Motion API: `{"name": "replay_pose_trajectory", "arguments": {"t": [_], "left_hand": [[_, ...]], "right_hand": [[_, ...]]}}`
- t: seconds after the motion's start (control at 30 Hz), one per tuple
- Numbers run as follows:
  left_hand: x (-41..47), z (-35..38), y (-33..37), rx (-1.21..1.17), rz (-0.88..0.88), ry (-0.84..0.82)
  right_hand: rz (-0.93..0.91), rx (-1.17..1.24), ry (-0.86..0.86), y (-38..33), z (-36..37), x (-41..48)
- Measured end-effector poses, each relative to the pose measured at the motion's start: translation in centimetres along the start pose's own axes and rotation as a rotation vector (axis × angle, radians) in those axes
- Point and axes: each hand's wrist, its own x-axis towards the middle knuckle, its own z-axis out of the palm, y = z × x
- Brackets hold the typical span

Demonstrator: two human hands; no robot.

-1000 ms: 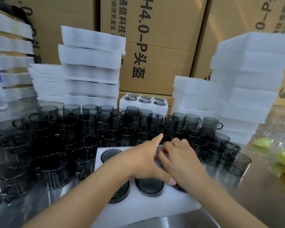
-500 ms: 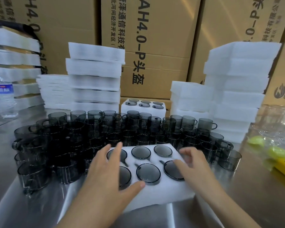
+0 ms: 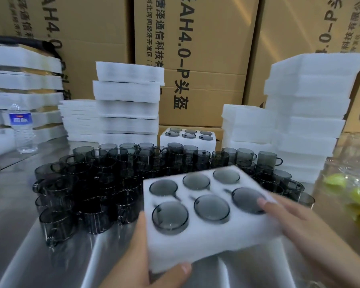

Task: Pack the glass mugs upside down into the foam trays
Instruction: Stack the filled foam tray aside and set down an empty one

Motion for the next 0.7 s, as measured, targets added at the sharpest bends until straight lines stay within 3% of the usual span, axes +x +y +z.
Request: {"name": "replay_pose_trajectory", "arguments": {"t": [0.1, 0.17, 0.37, 0.57, 0.7], "left_hand": [[3.8, -1.2, 3.7, 0.121, 0.15, -0.012], [8.3, -2.6, 5.9, 0.265, 0.194, 0.049], [22.6, -6.3, 6.3, 0.665, 0.115, 0.135], [30.8, -8.8, 4.2, 0.986, 0.093, 0.081], [34.2, -7.5, 2.4, 1.227, 0.106, 0.197]], "right_hand": [[-0.073, 0.101, 0.029, -3.2, -1.9, 2.3], [-0.108, 0.034, 0.003, -5.0, -2.4, 4.9], [-0.246, -0.47, 0.102, -4.6, -1.0, 15.0], [-0.186, -0.514, 0.153, -1.1, 0.7, 24.0], [-0.218, -0.551, 0.232, -0.4, 1.8, 28.8]]}}
